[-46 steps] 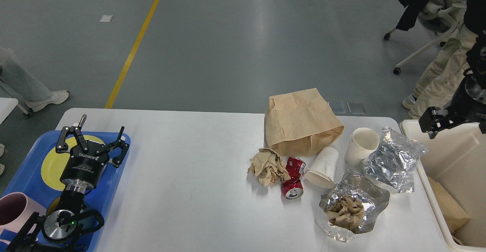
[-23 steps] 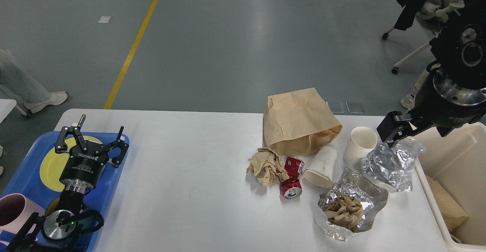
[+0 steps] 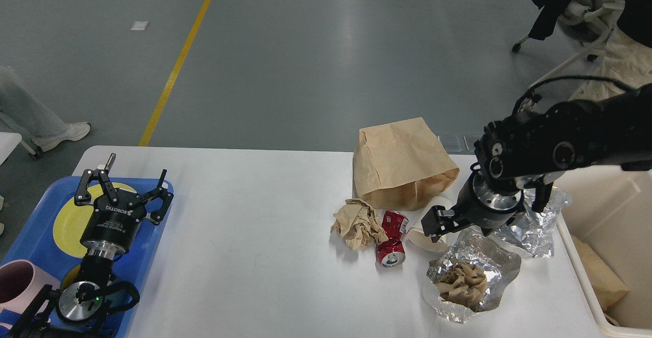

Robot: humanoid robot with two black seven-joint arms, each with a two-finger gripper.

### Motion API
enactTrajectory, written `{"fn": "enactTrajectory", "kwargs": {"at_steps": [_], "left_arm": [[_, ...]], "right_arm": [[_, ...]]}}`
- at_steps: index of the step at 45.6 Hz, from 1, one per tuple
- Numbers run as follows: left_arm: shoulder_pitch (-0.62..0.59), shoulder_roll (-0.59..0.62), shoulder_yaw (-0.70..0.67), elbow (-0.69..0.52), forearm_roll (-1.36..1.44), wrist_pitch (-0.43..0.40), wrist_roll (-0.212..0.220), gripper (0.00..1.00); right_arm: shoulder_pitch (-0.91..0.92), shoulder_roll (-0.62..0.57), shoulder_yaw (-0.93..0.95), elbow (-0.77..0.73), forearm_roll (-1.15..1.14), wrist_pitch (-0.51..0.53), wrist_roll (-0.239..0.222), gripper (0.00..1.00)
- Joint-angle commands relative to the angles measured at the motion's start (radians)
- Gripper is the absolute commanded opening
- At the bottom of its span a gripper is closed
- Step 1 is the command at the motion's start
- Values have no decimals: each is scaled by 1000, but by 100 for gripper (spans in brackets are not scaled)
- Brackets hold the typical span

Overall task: Tidy desktop
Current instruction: 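Reach the right gripper to the clear bag of crumpled paper and grasp, then lift the clear bag and carry it over the white bin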

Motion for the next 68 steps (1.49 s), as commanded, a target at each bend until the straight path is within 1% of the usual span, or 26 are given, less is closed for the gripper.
{"fn": "enactTrajectory", "kwargs": {"at_steps": [1,11,26,29,31,39,42,45,47,48,53,58,59,64,68], "left_arm": [[0,-1,1,1,0,0,0,97],[0,-1,0,1,1,0,0,97],[0,-1,1,1,0,0,0,97],[0,-1,0,1,0,0,0,97],[0,-1,0,1,0,0,0,97],[0,-1,0,1,0,0,0,97],[0,-1,0,1,1,0,0,97],[0,-1,0,1,0,0,0,97],[0,-1,1,1,0,0,0,97],[0,-1,0,1,1,0,0,97],[0,-1,0,1,1,0,0,97],[0,-1,0,1,0,0,0,97],[0,0,0,1,1,0,0,97],[0,-1,0,1,1,0,0,97],[0,-1,0,1,0,0,0,97]], "right_arm": [[-185,68,32,-140,12,-40,0,100],[-332,92,74,-290,21,-48,0,100],[-458,129,94,-439,165,-49,0,100],[-481,142,94,-460,187,-49,0,100],[-492,146,94,-470,199,-54,0,98],[-526,146,94,-473,216,-123,0,98],[-542,146,94,-473,219,-146,0,96],[-553,148,95,-473,220,-167,0,86],[-558,149,95,-473,228,-172,0,76],[-559,149,95,-473,237,-174,0,67],[-559,149,95,-470,265,-177,0,46],[-558,148,92,-465,280,-177,0,13],[-558,148,92,-462,279,-177,0,1],[-558,148,91,-461,279,-181,0,0],[-558,148,89,-456,279,-213,0,0]]}}
